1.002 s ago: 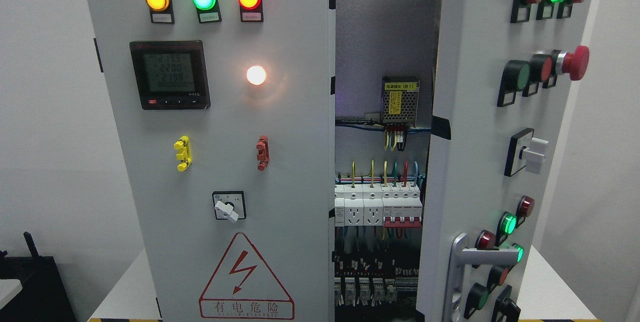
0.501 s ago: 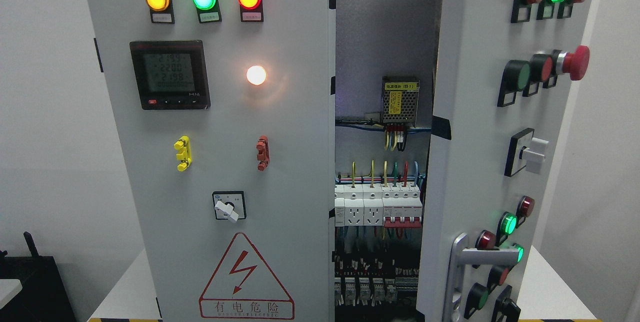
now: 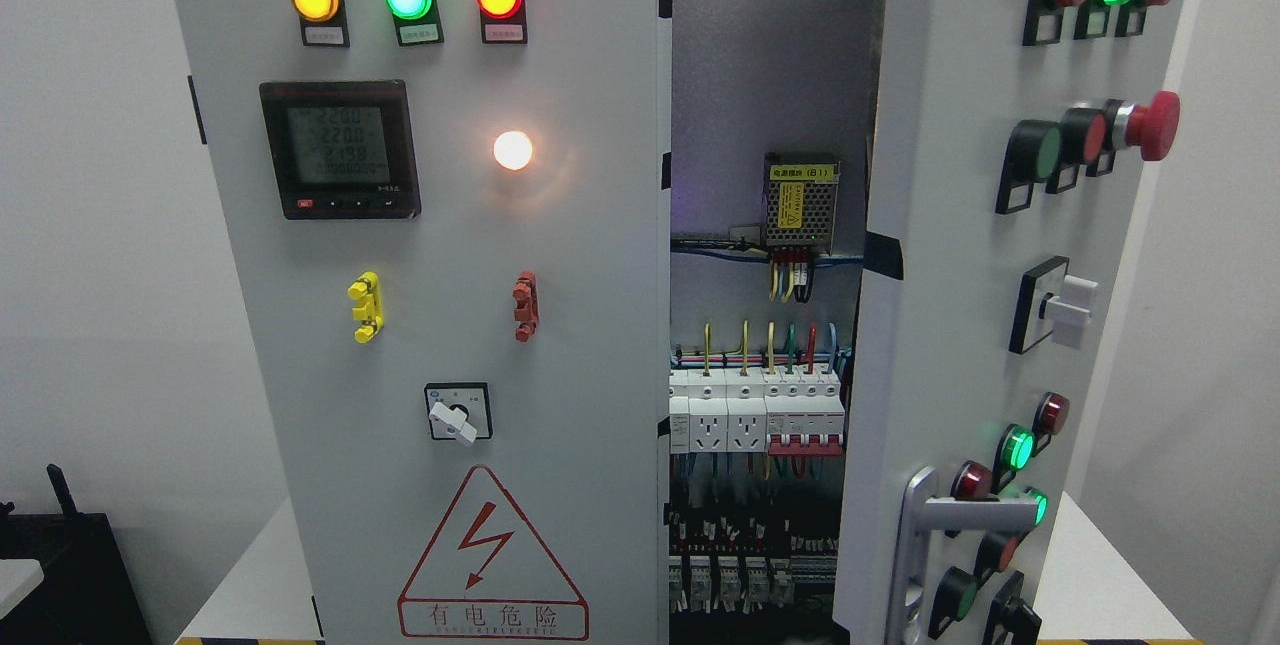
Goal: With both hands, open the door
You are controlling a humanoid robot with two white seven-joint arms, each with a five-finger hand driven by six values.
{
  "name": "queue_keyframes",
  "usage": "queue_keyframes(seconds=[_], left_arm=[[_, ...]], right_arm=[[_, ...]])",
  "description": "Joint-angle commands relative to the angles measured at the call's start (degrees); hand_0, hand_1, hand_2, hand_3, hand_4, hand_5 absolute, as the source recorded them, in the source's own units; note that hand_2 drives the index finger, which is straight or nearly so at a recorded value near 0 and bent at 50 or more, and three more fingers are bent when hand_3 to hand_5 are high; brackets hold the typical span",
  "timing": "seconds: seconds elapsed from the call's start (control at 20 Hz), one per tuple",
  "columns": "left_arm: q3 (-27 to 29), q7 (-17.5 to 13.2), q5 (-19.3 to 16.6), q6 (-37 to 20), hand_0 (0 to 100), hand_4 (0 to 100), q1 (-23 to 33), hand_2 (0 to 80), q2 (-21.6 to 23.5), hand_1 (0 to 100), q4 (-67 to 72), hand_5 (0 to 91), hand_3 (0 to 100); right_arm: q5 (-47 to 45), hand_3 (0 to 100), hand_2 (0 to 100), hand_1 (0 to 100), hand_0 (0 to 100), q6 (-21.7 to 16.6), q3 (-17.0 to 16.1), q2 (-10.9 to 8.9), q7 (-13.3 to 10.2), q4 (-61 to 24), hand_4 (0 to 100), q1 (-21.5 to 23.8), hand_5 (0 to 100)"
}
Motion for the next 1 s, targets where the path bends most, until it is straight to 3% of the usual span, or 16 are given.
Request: queue_keyframes(seconds=[0.0, 0.25, 0.55, 0.75, 0.95], left_arm=[[8.03, -3.61, 14.94, -0.01, 0, 3, -4.64, 0.0, 22.16, 0, -10.94, 0.0, 0], [8.56, -6.87, 21.99, 0.16, 0, 3, -10.62, 0.0, 30.43, 0, -11.64, 0.0, 0], [8.56, -15.04, 26.92, 2.96, 0, 3, -15.37, 0.0, 36.05, 0, -12.79, 0.0, 0], [8.65, -21.28, 34.11, 10.85, 0, 3, -20.55, 0.0, 40.54, 0, -12.53, 0.0, 0], [8.65, -23.93, 40.54, 21.50, 0, 3, -27.50, 0.0, 44.31, 0, -11.91, 0.0, 0]], right_arm=[[0.06, 0, 0, 0, 0, 0.01, 0.02, 0.00, 0.00, 0.01, 0, -0.01, 0], [-0.03, 0, 0, 0, 0, 0.01, -0.07, 0.00, -0.09, -0.07, 0, -0.01, 0], [-0.03, 0, 0, 0, 0, 0.01, 0.02, 0.00, -0.09, 0.01, 0, -0.01, 0], [0.06, 0, 0, 0, 0, 0.01, 0.02, 0.00, 0.00, 0.01, 0, -0.01, 0], [-0.03, 0, 0, 0, 0, 0.01, 0.02, 0.00, 0.00, -0.07, 0, -0.01, 0]])
